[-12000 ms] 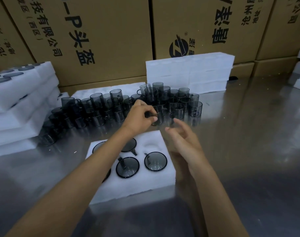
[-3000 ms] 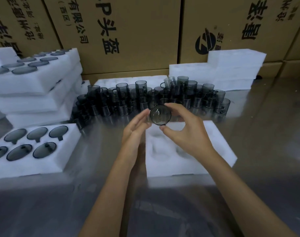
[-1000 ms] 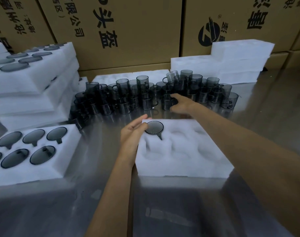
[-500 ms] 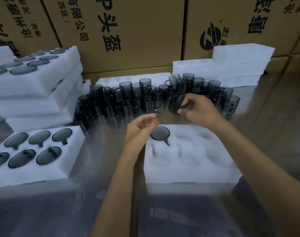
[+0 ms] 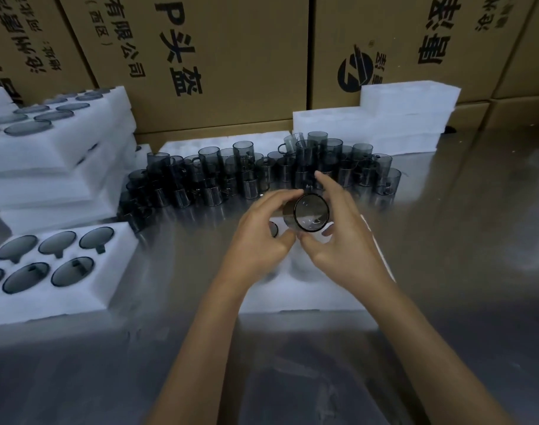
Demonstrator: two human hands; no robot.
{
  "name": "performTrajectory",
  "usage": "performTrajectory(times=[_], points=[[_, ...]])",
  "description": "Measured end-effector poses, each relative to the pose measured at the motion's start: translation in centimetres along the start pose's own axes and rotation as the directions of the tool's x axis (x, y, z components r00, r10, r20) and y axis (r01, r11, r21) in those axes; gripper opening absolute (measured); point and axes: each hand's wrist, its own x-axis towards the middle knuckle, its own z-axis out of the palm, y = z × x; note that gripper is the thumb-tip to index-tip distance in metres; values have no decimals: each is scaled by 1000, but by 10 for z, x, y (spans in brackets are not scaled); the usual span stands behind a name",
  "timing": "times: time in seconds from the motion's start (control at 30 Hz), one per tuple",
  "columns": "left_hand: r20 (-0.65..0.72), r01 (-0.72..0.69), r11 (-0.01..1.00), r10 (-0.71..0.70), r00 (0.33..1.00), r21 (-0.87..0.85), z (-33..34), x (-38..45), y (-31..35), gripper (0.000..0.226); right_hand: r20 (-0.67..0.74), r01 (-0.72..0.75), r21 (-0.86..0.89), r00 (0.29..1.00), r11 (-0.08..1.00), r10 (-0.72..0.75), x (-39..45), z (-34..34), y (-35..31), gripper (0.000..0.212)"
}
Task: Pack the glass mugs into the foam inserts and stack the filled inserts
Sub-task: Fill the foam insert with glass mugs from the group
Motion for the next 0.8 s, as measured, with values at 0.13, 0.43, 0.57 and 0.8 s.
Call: performTrajectory(times=[0.13, 0.43, 0.57, 0.8], points=[[84, -17, 987, 4, 996, 158, 8, -2, -3, 74, 41, -72, 61, 997, 996, 69, 3, 0, 8, 85], [19, 64, 997, -65, 998, 50, 10, 0, -7, 77, -108, -78, 165, 989, 983, 97, 10, -10, 19, 35], [111, 195, 974, -183, 977, -115, 9, 0, -7, 71, -52, -175, 172, 981, 969, 186, 10, -20, 28, 14], [76, 260, 944, -250, 965, -202, 10, 1, -10, 49, 21, -248, 301, 967, 921, 253, 11, -25, 30, 13]])
